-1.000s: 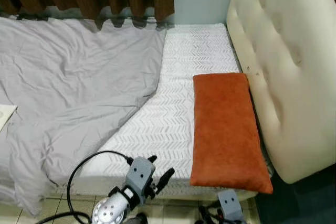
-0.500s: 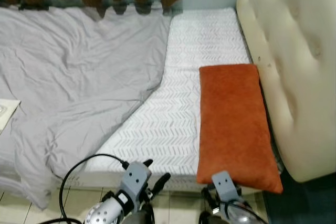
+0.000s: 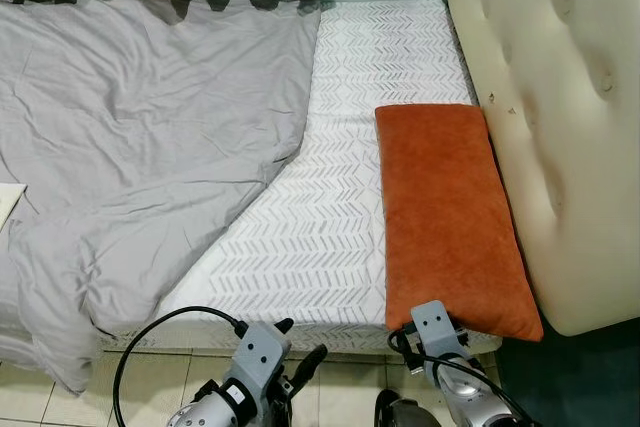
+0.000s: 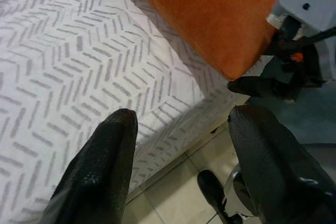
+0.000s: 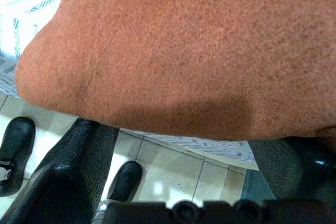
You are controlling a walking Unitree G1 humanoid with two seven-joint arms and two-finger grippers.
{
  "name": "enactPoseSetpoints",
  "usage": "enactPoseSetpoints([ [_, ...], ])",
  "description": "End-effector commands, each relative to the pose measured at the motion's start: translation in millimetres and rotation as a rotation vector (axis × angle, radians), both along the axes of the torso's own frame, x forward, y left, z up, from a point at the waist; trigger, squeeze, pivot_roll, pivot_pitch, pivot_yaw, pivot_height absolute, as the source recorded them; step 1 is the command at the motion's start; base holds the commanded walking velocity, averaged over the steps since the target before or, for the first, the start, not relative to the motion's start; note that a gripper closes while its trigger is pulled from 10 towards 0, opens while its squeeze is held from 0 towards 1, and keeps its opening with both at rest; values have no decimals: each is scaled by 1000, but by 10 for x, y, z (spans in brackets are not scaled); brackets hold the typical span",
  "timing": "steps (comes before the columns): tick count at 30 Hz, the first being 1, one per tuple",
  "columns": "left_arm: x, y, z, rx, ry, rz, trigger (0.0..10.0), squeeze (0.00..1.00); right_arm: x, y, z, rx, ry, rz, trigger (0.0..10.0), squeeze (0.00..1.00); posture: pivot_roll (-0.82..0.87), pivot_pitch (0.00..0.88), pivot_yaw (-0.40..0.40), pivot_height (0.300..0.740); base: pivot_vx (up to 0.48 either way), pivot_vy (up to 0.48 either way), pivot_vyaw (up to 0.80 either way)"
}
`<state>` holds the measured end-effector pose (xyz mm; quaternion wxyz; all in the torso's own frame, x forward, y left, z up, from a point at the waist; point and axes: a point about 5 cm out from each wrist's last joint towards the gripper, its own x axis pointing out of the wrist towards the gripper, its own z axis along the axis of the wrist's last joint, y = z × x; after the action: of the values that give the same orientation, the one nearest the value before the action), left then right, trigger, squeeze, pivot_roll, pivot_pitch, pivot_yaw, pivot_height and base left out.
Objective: Clean up the room
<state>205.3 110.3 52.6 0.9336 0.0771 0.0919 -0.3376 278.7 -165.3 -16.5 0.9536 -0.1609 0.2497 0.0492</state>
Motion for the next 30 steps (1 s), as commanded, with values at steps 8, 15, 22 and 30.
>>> enactPoseSetpoints([
  [8, -45, 6, -49, 19, 28, -3, 10000, 0, 100, 68, 81, 67, -34, -45, 10000, 0, 118, 363, 15, 728, 0, 0, 0],
  [15, -39, -23, -86, -3, 37, -22, 10000, 0, 188, 33, 165, 77, -62, -71, 10000, 0, 109, 367, 16, 728, 0, 0, 0],
  [22, 5, -49, -116, 7, 33, -30, 10000, 0, 229, 52, 198, 101, -65, -77, 10000, 0, 102, 359, 13, 728, 0, 0, 0],
  [30, 32, -50, -141, 13, 26, -40, 10000, 0, 222, 44, 195, 110, -72, -92, 10000, 0, 104, 332, 7, 728, 0, 0, 0],
])
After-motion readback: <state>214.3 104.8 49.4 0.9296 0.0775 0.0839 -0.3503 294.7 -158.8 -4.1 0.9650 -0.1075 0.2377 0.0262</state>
